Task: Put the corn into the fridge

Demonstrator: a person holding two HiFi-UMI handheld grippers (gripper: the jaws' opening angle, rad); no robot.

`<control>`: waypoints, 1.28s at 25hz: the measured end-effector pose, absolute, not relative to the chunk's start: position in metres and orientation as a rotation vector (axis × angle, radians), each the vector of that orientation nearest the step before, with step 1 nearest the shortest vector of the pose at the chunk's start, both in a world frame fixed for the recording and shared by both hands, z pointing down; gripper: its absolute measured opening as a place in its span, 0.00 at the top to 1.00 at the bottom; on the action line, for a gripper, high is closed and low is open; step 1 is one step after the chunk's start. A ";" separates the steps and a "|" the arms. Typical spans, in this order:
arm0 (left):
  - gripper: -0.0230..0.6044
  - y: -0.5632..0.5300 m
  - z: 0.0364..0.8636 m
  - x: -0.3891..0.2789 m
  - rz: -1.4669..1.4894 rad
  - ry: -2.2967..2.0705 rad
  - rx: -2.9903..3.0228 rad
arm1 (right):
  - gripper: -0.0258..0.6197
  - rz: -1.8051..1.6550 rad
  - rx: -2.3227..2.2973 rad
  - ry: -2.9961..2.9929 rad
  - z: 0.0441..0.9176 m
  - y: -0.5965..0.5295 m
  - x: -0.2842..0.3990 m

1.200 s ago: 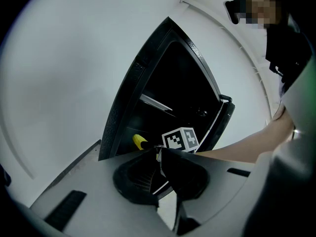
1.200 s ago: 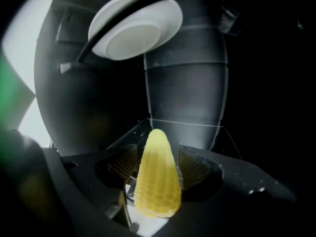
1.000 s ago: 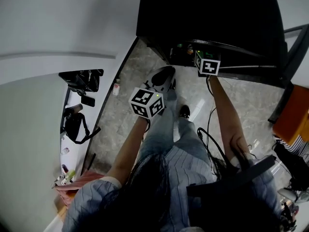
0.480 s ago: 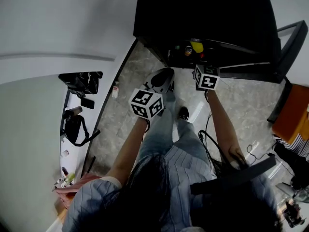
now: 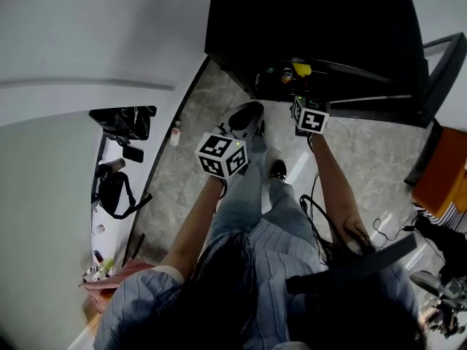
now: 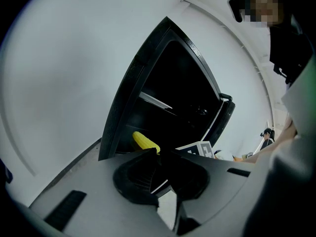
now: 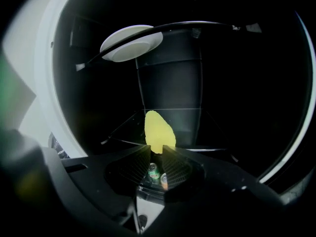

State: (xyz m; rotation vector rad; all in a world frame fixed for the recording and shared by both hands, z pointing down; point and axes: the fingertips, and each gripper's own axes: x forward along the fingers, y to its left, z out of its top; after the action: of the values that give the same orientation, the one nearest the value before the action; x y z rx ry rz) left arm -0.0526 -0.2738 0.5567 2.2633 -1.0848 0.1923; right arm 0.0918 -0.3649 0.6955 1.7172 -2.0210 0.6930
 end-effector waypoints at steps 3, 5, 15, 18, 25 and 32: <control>0.90 -0.275 0.558 -0.054 0.189 -1.086 2.260 | 0.83 0.679 1.706 -2.013 0.696 -0.372 0.091; 0.90 -0.274 0.558 -0.054 0.190 -1.084 2.259 | 0.83 0.658 1.700 -2.005 0.696 -0.378 0.092; 0.90 -0.272 0.562 -0.057 0.207 -1.081 2.250 | 0.83 0.620 1.683 -1.981 0.692 -0.399 0.097; 0.90 -0.274 0.561 -0.056 0.207 -1.080 2.256 | 0.83 0.647 1.709 -1.993 0.690 -0.398 0.100; 0.90 -0.278 0.553 -0.054 0.200 -1.091 2.268 | 0.83 0.687 1.742 -2.082 0.664 -0.388 0.100; 0.90 -0.273 0.530 -0.044 0.173 -1.108 2.303 | 0.84 0.716 1.727 -2.195 0.627 -0.362 0.097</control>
State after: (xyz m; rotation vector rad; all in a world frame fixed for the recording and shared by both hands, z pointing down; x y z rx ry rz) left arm -0.0438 -0.2734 0.5297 2.3034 -1.1078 0.1727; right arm 0.0966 -0.3622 0.6266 1.7273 -2.1949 0.7157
